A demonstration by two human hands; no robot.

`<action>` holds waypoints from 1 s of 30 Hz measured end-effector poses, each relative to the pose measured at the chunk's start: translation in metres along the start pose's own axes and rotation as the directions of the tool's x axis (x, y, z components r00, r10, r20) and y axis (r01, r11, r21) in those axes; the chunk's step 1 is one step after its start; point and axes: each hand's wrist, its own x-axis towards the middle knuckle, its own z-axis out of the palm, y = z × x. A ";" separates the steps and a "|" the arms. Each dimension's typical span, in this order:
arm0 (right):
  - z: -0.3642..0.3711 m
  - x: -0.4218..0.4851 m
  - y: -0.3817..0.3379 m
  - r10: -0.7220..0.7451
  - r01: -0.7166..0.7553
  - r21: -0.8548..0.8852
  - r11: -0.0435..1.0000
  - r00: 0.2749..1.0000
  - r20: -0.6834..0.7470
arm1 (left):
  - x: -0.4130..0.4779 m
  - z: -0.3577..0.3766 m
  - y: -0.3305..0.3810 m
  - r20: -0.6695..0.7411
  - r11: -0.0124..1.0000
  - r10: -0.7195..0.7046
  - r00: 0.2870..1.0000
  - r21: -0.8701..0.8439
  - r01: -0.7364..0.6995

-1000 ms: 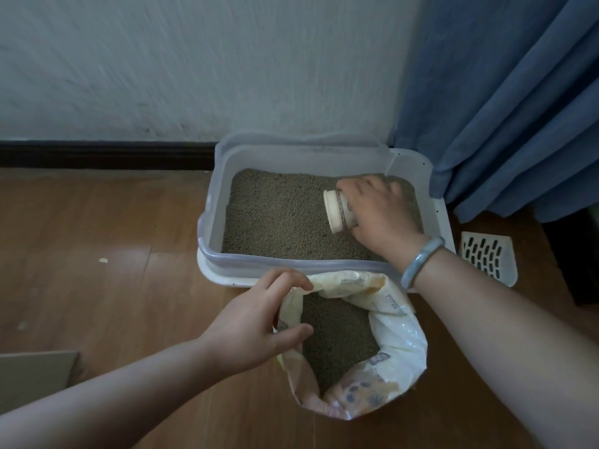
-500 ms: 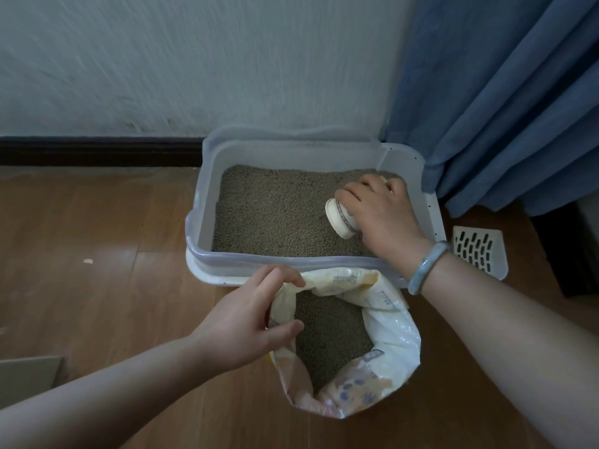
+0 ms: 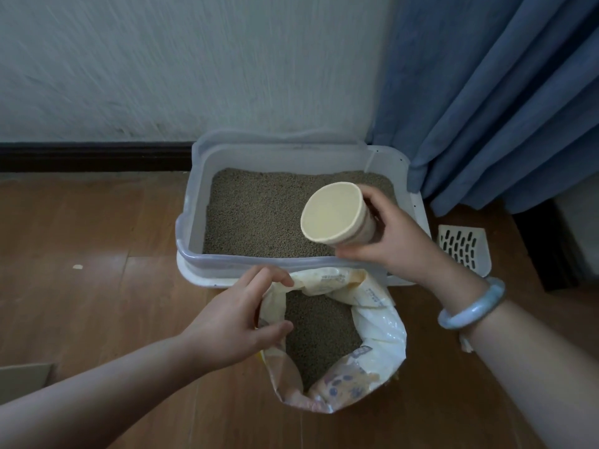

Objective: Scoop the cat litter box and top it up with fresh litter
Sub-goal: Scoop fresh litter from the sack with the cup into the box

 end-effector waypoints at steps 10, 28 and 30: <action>0.009 -0.053 -0.030 0.143 0.193 -0.556 0.808 0.852 0.503 | 0.002 0.000 -0.001 0.006 1.000 -0.017 1.000 -0.019 0.017; 0.123 -0.042 0.055 -0.042 0.205 -0.940 0.272 0.979 0.201 | 0.002 0.001 -0.002 0.022 0.999 -0.032 0.999 -0.024 0.033; 0.114 -0.042 0.057 -0.051 0.282 -0.892 0.353 0.958 0.283 | 0.002 0.000 -0.001 0.034 0.999 -0.030 0.999 -0.022 0.031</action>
